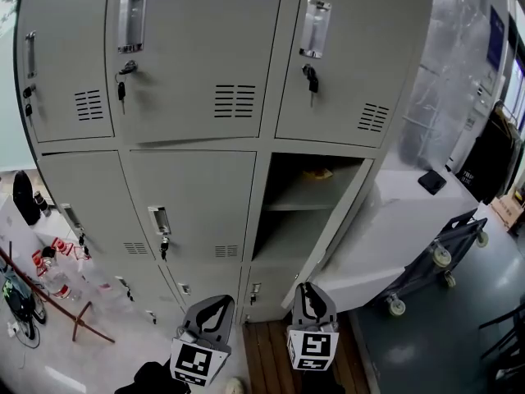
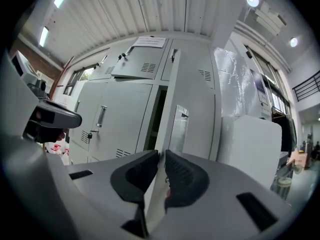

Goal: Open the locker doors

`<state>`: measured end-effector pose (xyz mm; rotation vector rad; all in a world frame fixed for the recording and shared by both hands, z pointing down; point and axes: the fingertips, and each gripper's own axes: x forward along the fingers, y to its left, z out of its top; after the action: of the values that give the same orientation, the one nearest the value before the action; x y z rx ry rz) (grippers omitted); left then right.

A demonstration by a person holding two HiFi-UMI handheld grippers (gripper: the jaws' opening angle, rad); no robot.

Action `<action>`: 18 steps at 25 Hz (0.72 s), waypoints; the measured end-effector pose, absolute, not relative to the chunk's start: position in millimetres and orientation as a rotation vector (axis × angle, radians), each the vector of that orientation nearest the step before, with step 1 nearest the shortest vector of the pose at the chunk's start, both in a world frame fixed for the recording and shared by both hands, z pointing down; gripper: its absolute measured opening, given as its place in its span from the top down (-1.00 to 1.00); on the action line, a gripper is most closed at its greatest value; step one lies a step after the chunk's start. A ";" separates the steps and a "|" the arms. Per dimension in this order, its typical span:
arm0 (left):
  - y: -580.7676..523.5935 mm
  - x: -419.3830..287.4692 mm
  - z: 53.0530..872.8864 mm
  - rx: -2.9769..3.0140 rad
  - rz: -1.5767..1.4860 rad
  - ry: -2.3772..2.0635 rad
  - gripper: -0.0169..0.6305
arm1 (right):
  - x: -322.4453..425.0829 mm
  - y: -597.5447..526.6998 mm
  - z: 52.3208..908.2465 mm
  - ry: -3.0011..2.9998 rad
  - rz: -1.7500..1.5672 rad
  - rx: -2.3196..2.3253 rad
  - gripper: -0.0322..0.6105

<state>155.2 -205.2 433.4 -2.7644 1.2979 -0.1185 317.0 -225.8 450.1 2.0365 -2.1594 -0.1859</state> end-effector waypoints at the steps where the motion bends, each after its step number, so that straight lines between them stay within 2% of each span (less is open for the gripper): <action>1: -203.8 158.0 433.5 -2.767 -0.102 1.285 0.87 | 320.3 -221.9 450.4 -2.145 -0.186 2.047 0.71; 18: -181.1 203.3 437.1 -2.865 -0.111 1.096 0.87 | 389.5 -173.0 451.9 -1.914 -0.152 2.236 0.76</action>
<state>203.3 -181.1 437.1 -2.8654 1.0964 -0.1108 389.5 -173.0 451.9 2.2361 -1.9137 -0.1521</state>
